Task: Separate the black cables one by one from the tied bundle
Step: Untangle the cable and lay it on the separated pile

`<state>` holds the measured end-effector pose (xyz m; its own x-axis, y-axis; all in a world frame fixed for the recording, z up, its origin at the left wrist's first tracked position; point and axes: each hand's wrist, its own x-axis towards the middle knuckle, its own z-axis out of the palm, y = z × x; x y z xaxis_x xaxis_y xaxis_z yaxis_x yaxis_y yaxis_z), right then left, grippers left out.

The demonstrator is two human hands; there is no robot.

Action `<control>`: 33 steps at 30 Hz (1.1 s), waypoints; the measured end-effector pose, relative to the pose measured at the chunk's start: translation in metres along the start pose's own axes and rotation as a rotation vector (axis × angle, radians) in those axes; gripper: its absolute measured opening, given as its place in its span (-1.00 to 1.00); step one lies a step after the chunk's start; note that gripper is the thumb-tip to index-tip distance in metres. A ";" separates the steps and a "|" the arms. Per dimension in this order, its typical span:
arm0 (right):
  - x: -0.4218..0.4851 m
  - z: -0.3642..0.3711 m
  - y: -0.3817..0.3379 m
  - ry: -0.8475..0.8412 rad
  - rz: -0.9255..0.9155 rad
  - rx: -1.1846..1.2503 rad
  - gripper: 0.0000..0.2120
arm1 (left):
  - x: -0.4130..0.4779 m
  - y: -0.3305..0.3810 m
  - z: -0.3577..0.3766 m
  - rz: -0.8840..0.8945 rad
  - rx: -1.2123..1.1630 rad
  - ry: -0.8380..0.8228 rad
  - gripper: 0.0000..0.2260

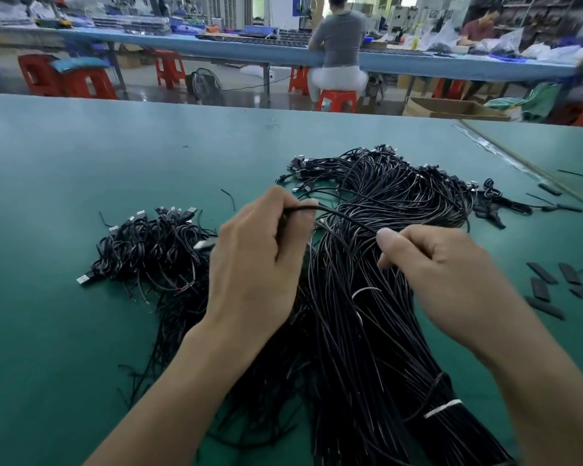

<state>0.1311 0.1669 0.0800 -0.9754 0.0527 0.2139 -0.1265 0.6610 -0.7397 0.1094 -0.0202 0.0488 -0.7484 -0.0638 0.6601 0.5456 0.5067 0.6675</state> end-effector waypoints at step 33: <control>-0.011 0.019 -0.012 -0.491 -0.346 0.012 -0.80 | 0.002 -0.001 0.012 -0.528 -0.762 -0.159 -0.72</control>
<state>0.1400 0.1441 0.0740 -0.8462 -0.5179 0.1253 -0.4504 0.5695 -0.6876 0.1027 -0.0107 0.0452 -0.9815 0.0220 0.1903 0.1783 -0.2572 0.9498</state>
